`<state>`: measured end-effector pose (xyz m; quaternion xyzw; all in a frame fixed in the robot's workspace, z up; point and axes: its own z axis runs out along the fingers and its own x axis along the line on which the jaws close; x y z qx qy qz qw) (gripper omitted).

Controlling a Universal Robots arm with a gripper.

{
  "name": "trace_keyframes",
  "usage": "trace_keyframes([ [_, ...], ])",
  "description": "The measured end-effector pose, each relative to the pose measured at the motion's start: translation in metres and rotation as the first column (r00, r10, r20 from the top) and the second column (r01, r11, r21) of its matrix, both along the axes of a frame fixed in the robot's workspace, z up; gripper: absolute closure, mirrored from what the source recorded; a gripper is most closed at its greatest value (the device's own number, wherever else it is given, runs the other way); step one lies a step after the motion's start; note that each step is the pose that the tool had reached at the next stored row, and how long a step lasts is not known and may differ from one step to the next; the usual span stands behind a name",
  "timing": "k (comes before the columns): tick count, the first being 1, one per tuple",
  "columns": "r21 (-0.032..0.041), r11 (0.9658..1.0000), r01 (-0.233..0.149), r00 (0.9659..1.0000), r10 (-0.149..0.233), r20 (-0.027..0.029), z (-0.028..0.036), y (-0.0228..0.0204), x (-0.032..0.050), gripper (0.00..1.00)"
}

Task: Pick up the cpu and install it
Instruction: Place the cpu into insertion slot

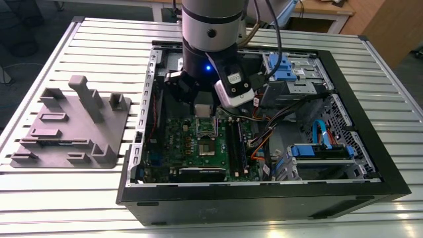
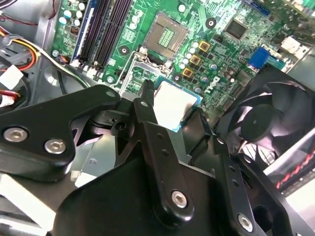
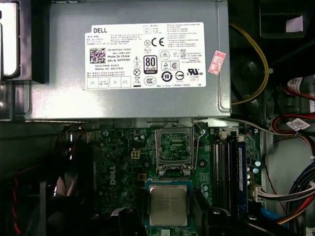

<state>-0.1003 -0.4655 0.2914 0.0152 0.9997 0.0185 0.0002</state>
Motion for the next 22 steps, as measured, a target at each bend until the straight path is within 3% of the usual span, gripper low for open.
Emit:
trace_keyframes([
  [22, 0.0001, 1.0000, 0.000, 1.0000, 0.000, -0.0019, -0.0385, -0.0011, 0.0038, 0.53],
])
